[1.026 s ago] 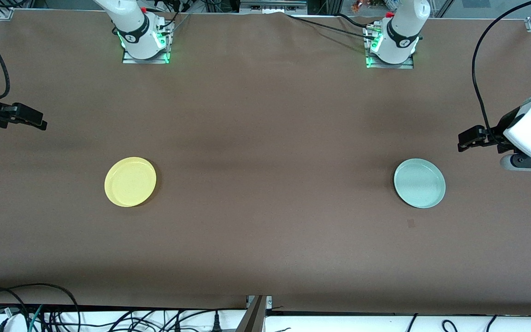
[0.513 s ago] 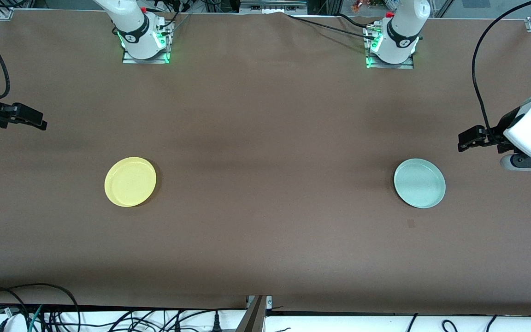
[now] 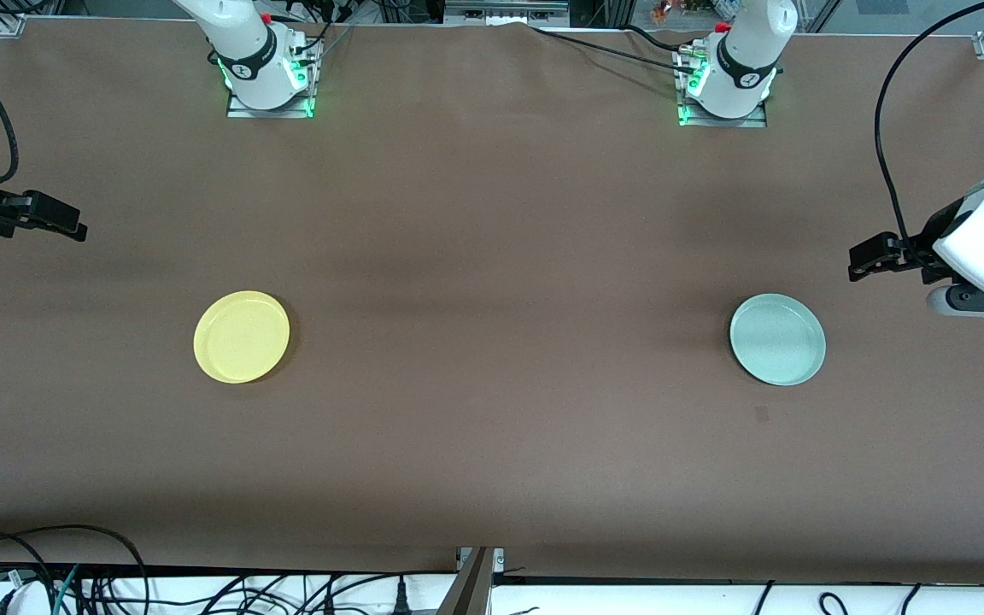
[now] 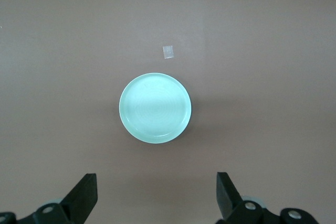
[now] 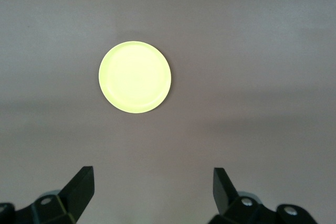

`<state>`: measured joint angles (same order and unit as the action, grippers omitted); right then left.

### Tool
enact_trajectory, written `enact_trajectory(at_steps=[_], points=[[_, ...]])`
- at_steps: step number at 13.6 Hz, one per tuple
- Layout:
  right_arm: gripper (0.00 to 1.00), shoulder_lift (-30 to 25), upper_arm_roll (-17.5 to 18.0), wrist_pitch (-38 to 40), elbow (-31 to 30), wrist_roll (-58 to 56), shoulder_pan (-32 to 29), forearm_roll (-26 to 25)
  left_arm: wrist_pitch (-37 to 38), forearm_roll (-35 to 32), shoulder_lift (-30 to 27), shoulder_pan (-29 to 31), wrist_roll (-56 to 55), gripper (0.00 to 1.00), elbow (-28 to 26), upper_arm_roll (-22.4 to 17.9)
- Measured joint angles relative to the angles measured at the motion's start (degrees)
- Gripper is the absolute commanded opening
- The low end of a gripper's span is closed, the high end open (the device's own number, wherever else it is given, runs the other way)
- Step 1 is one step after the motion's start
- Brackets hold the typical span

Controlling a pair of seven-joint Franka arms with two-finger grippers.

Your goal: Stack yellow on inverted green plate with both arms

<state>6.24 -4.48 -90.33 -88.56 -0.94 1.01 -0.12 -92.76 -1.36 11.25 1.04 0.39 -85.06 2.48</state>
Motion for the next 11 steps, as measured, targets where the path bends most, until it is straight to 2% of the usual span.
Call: enact_trajectory(at_steps=[11], points=[[1.00,0.00,0.00,0.00,0.00,0.00,0.00,0.00,0.00,1.08,1.01,2.15,0.00,1.00,0.01,-0.12]])
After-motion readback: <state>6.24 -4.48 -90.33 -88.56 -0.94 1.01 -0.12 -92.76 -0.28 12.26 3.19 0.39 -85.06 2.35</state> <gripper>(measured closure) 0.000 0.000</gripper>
